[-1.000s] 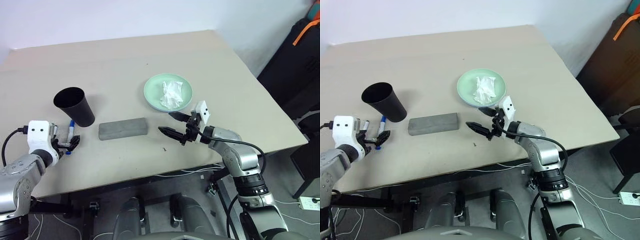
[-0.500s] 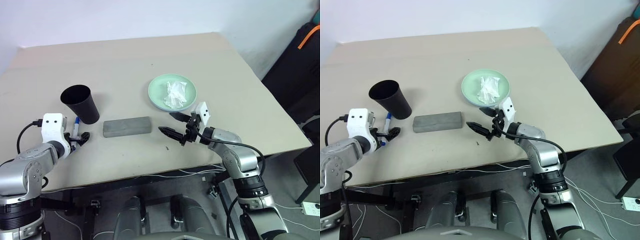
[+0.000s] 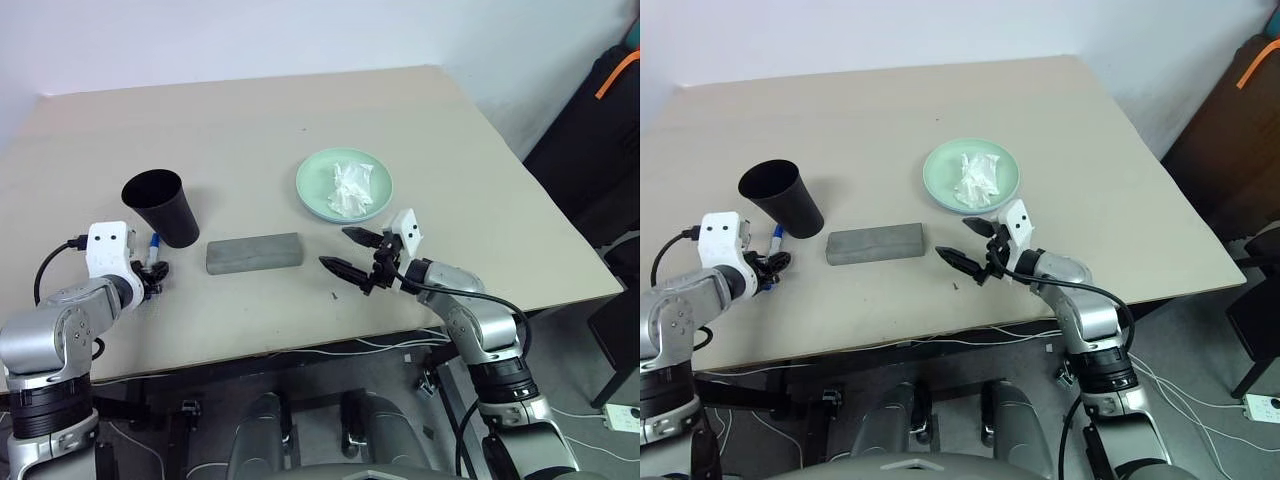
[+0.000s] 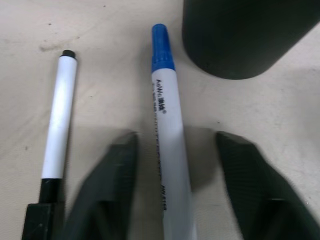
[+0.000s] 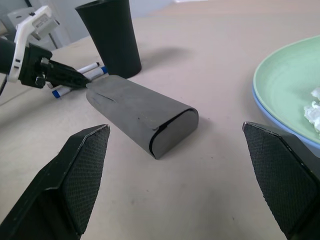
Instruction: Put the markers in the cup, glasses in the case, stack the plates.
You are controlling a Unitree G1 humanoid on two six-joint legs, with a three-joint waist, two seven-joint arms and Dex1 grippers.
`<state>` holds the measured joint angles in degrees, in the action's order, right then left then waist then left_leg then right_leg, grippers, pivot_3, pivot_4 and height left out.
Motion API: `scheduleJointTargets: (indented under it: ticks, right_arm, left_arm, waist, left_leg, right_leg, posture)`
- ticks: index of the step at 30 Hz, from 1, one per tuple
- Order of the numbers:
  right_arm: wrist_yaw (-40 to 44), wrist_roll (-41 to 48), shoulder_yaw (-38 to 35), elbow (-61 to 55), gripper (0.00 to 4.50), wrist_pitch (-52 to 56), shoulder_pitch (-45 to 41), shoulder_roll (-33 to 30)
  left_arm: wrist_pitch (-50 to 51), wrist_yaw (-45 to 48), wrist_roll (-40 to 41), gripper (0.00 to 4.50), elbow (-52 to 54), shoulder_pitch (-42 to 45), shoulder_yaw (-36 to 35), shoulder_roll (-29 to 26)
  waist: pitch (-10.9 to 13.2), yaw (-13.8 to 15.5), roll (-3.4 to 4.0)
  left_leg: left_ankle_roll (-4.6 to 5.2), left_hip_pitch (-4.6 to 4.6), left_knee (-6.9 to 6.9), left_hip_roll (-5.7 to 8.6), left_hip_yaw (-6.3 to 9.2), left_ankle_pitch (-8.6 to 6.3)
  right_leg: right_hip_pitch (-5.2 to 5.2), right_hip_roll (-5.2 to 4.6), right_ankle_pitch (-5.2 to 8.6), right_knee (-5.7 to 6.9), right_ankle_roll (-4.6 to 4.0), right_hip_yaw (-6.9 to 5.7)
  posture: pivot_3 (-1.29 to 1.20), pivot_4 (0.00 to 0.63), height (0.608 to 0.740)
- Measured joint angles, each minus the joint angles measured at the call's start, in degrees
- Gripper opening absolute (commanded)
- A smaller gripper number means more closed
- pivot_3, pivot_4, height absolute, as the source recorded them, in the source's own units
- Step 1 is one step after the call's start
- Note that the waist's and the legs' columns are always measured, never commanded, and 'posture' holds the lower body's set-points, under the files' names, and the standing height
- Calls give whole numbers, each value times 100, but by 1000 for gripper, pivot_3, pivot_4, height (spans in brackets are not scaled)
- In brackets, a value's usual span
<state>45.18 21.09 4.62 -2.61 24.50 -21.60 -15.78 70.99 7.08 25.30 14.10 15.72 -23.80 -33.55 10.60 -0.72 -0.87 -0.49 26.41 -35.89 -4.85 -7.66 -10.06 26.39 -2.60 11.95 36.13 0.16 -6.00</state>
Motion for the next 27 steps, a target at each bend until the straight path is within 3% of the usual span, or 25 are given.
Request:
scheduleJointTargets:
  ticks: [3, 4, 11, 17, 27]
  right_arm:
    - [0, -12, 0, 1, 4500, -18, 2, -13]
    - [0, -14, 0, 3, 4500, -31, 2, -16]
    - [11, -14, -5, 38, 4500, -100, -62, -110]
    - [50, 5, -50, 71, 4500, -105, -106, -174]
    - [176, 123, -69, 59, 4500, -358, -107, -114]
  left_arm:
    - [0, -43, -90, 423, -56, 42, -15, 2]
    - [-1, -71, -106, 279, -65, 60, -25, 22]
    - [-627, -579, -539, 279, -519, 207, -188, 219]
    - [-2305, -825, -1002, 279, -990, 254, -338, 298]
    - [-5985, 843, -599, 279, -1520, 633, -362, 703]
  waist:
    - [0, -2, 0]
    - [0, -2, 0]
    - [0, -12, 0]
    - [0, 9, -1]
    - [-1, 4, -2]
  left_leg:
    - [0, 0, -6, 0, 0, 0]
    - [0, 0, -6, 0, 0, 0]
    - [0, -2, -4, -1, 8, 0]
    - [0, 3, -4, -3, 8, 0]
    - [2, 8, -19, 0, -8, 1]
  right_leg:
    - [-2, 0, 0, 1, 0, 0]
    - [-3, 0, 0, 1, 0, 0]
    - [-1, 3, -1, 3, 4, 0]
    - [0, 0, -14, 2, -16, -1]
    - [-5, 5, -15, -8, -6, 4]
  posture:
    - [0, 150, 740]
    - [0, 150, 740]
    - [0, 150, 740]
    - [0, 150, 740]
    - [0, 150, 740]
